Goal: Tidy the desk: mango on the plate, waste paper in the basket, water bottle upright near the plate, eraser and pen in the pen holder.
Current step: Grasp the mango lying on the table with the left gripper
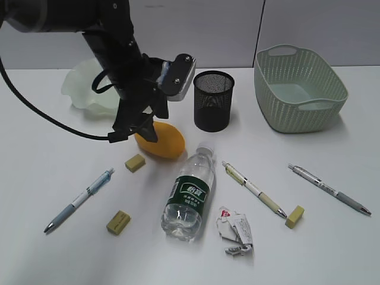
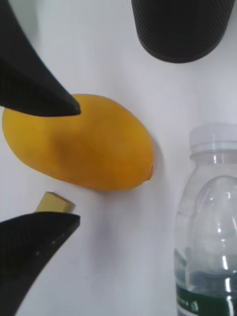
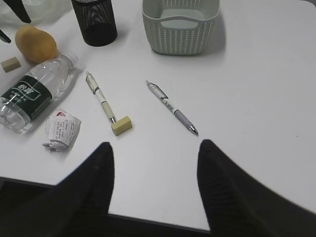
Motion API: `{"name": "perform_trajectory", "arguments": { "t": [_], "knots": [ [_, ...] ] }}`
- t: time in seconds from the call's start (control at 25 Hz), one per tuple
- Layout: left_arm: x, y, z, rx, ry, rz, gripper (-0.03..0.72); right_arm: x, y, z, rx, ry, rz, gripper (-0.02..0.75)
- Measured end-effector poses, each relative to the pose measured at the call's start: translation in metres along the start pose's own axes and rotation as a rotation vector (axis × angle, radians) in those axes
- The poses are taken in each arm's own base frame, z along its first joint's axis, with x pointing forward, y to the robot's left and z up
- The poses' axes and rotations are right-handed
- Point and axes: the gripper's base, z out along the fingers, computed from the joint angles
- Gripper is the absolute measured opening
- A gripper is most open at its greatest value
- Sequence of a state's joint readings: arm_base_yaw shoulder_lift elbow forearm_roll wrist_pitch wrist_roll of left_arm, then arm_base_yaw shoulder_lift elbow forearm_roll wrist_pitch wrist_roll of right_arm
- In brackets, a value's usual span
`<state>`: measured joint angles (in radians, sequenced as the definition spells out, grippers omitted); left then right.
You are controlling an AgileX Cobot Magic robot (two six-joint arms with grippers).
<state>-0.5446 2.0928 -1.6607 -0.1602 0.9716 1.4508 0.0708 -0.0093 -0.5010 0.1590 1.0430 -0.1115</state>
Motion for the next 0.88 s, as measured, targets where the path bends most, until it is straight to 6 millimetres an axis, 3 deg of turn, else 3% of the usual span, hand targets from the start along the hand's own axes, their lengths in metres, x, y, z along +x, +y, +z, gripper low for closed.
{"name": "perform_trajectory", "arguments": {
  "t": [0.24,0.44,0.64,0.88],
  "knots": [
    [0.001,0.002,-0.002,-0.013,-0.040,-0.036,0.471,0.000,0.000,0.000,0.000,0.000,0.000,0.435],
    [0.008,0.005,-0.004,-0.022,-0.073,-0.086,0.648,0.000,0.000,0.000,0.000,0.000,0.000,0.435],
    [0.024,0.009,-0.006,-0.033,-0.105,-0.092,0.690,0.000,0.000,0.000,0.000,0.000,0.000,0.435],
    [0.033,0.010,0.019,-0.002,-0.107,-0.088,0.693,0.000,0.000,0.000,0.000,0.000,0.000,0.435]
  ]
}}
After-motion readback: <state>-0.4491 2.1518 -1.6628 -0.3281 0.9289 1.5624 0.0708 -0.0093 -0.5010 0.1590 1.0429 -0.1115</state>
